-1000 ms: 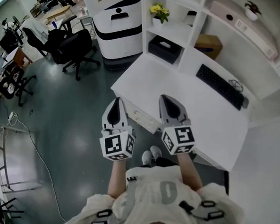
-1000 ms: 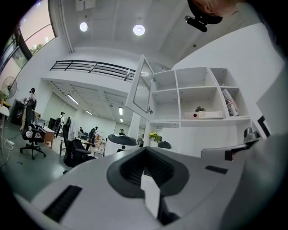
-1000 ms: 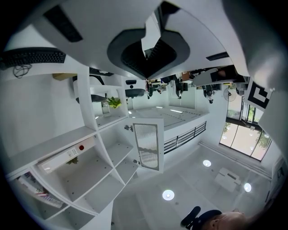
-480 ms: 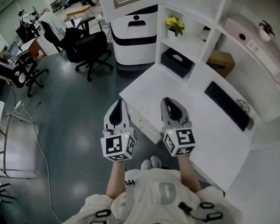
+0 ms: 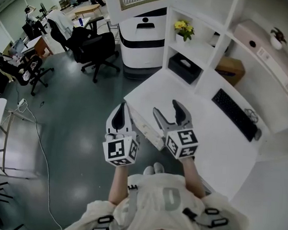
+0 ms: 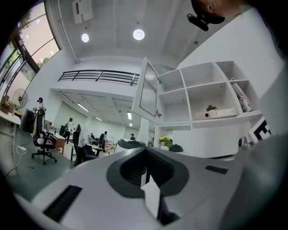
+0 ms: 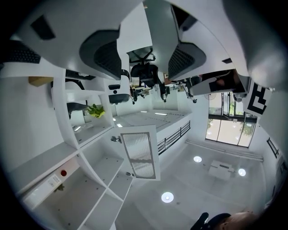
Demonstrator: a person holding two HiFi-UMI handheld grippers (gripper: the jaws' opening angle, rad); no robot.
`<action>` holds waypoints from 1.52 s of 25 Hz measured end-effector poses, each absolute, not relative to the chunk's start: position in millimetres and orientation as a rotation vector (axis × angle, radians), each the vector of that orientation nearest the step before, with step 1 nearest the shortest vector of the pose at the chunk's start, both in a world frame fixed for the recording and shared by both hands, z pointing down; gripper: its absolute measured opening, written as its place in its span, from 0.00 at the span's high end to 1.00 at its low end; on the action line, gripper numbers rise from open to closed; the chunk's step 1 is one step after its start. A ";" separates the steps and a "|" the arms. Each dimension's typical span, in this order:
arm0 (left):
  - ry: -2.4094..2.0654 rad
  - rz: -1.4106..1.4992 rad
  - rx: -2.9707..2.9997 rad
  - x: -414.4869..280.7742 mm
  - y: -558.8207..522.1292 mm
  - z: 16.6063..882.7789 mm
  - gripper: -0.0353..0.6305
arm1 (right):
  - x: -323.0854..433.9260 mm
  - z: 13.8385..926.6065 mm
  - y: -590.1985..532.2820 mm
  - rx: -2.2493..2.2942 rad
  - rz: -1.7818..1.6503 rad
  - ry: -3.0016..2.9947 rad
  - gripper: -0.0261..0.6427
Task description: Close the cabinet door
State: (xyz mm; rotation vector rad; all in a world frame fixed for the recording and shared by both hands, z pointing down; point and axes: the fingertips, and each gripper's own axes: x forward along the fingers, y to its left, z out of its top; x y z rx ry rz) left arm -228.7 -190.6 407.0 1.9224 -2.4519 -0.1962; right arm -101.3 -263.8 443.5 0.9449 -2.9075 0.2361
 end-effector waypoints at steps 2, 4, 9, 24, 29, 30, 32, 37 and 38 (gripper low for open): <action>-2.460 -0.196 1.910 -231.3 -190.5 406.4 0.94 | -102.3 445.6 -266.2 0.940 0.262 -2.900 0.52; -2.468 -0.190 1.897 -234.2 -190.3 406.8 0.94 | -104.4 446.9 -268.8 0.935 0.289 -2.892 0.52; -2.487 -0.144 1.853 -244.8 -185.5 406.5 0.94 | -117.9 439.8 -276.3 0.893 0.307 -2.900 0.52; -2.624 -0.151 1.660 -301.4 -149.4 380.1 0.94 | -229.4 209.9 -351.7 0.944 -0.254 -3.129 0.52; -2.637 -0.184 1.583 -315.1 -131.0 385.7 0.94 | -277.5 165.0 -359.7 0.884 -0.340 -3.139 0.52; -2.639 -0.186 1.568 -315.9 -127.3 388.6 0.94 | -286.8 159.2 -360.6 0.872 -0.347 -3.140 0.52; -2.642 -0.191 1.540 -316.6 -120.4 395.1 0.94 | -304.4 151.2 -363.9 0.862 -0.367 -3.129 0.52; -2.651 -0.229 1.459 -324.0 -101.2 408.3 0.94 | -340.4 142.6 -381.0 0.886 -0.303 -3.105 0.52; -2.652 -0.241 1.441 -326.3 -97.5 410.6 0.94 | -346.3 142.1 -386.3 0.892 -0.243 -3.111 0.52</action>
